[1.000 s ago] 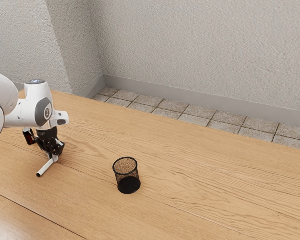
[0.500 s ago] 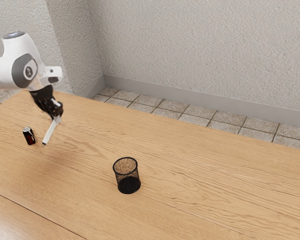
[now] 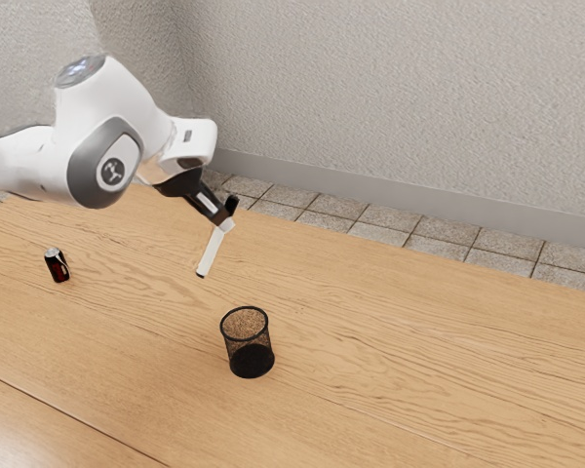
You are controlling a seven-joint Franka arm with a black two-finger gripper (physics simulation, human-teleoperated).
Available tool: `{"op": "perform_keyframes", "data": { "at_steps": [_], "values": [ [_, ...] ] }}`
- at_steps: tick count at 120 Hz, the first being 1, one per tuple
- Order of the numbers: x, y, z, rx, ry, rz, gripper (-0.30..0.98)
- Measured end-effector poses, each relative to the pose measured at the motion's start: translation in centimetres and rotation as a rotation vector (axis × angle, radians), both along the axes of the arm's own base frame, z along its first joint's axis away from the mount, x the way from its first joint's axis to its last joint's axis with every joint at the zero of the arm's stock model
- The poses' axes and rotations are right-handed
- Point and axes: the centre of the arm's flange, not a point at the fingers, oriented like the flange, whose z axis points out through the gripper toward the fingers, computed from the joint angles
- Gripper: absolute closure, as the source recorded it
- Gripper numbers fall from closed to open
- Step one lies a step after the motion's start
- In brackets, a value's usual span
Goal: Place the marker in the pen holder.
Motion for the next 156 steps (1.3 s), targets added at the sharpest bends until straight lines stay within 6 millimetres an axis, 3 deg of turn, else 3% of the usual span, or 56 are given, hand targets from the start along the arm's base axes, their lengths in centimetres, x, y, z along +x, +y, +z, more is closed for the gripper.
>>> {"op": "perform_keyframes", "data": {
  "at_steps": [10, 31, 64, 116, 137, 156],
  "values": [
    [-0.8, -2.3, -1.5, -0.005, 0.003, -0.028, 0.73],
    [0.2, -5.1, -6.0, -0.019, 0.033, -0.06, 0.73],
    [2.9, -5.2, -9.8, -0.044, 0.054, -0.045, 0.73],
    [3.7, -4.3, -12.1, -0.049, 0.053, -0.027, 0.7],
    [3.8, -4.5, -12.4, -0.051, 0.043, -0.034, 0.34],
    [3.9, -4.4, -12.1, -0.049, 0.031, -0.038, 0.16]
  ]
}}
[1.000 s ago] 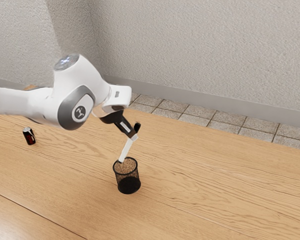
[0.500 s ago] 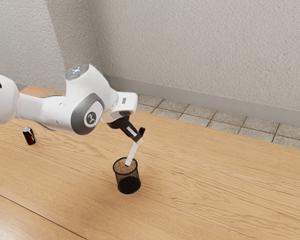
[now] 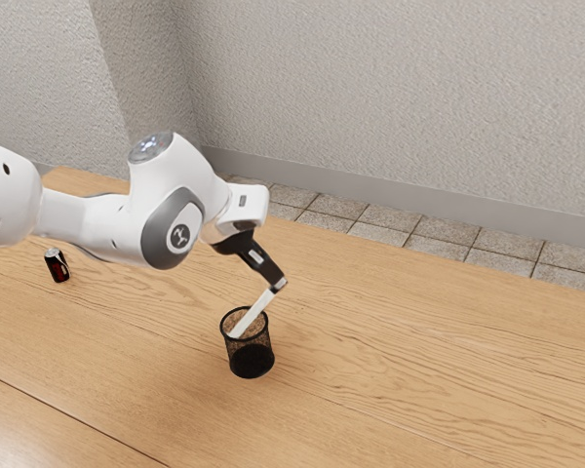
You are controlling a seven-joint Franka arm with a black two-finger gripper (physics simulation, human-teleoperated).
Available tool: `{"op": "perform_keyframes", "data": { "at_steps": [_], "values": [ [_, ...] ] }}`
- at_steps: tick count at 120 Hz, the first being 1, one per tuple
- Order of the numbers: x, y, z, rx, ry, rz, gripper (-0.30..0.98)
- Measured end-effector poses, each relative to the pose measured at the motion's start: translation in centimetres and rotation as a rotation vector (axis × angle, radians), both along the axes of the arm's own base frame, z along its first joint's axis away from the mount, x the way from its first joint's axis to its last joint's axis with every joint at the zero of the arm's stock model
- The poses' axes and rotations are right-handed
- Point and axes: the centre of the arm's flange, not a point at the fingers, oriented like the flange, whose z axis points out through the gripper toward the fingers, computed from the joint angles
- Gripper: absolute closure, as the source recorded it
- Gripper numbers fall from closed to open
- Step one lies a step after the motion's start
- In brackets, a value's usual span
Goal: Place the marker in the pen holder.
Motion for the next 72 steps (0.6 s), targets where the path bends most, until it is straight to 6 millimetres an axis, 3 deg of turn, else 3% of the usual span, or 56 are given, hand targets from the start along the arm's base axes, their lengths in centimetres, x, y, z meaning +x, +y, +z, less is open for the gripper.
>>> {"op": "perform_keyframes", "data": {
  "at_steps": [34, 40, 53, 62, 72],
  "values": [
    [-0.1, -0.2, 2.2, 0.004, -0.014, -0.017, 0.04],
    [1.4, -0.6, 4.9, -0.002, 0.0, -0.035, 0.03],
    [4.3, 0.6, 14.6, 0.038, 0.022, -0.054, 0.02],
    [5.1, 4.2, 19.8, 0.075, 0.065, 0.008, 0.02],
    [4.7, 10.5, 22.5, 0.096, 0.147, 0.132, 0.01]
  ]
}}
